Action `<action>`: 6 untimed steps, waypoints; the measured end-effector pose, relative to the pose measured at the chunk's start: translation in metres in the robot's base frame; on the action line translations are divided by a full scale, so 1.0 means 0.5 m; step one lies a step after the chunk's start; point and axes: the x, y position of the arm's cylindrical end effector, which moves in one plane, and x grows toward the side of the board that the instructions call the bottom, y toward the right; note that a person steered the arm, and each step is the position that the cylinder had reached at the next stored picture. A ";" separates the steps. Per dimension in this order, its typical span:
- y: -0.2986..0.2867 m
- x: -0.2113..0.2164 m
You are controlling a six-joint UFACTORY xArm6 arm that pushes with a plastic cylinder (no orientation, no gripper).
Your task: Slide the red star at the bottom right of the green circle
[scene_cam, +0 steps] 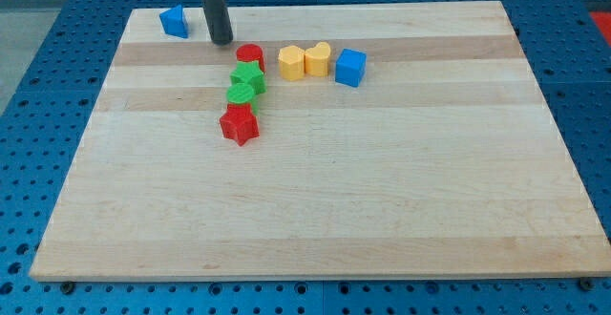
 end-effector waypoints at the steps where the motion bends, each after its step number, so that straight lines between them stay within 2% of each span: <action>1: -0.005 0.102; 3: -0.008 0.285; 4: 0.016 0.344; 6: 0.103 0.339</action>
